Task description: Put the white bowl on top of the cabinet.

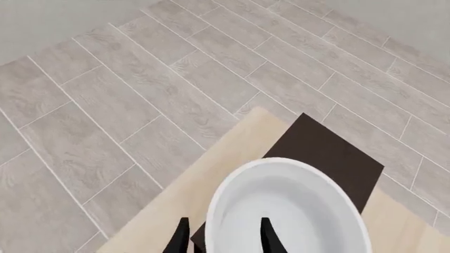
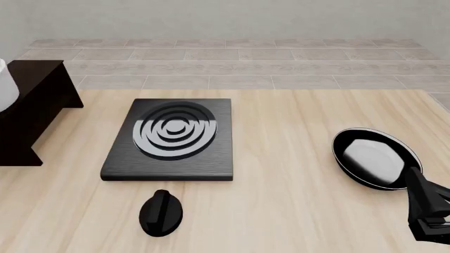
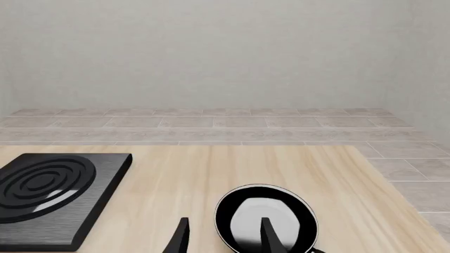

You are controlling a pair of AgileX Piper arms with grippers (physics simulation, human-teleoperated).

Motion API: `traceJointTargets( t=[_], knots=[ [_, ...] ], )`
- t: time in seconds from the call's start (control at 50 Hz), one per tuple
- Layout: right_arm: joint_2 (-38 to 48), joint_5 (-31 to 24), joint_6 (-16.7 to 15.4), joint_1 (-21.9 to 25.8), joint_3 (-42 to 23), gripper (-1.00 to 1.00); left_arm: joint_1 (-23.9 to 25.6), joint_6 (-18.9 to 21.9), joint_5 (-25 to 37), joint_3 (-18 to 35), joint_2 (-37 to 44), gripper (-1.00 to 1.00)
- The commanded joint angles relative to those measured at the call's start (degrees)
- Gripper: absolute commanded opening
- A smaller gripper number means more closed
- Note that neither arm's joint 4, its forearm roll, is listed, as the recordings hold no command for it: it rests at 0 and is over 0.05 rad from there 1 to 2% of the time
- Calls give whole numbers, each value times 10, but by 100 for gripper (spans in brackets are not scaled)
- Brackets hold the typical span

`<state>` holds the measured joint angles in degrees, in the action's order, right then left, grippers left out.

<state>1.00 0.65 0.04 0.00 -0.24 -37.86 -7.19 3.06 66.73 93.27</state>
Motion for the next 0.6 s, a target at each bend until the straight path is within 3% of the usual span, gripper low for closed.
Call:
traceJointTargets(
  t=[0.02, 0.38, 0.6],
  knots=[
    [0, 0, 0, 0, 0, 100, 2, 3, 12, 9, -6, 100],
    [0, 0, 0, 0, 0, 100, 29, -13, 77, 34, -86, 100],
    [0, 0, 0, 0, 0, 100, 20, -10, 105, 51, -106, 100]
  ],
)
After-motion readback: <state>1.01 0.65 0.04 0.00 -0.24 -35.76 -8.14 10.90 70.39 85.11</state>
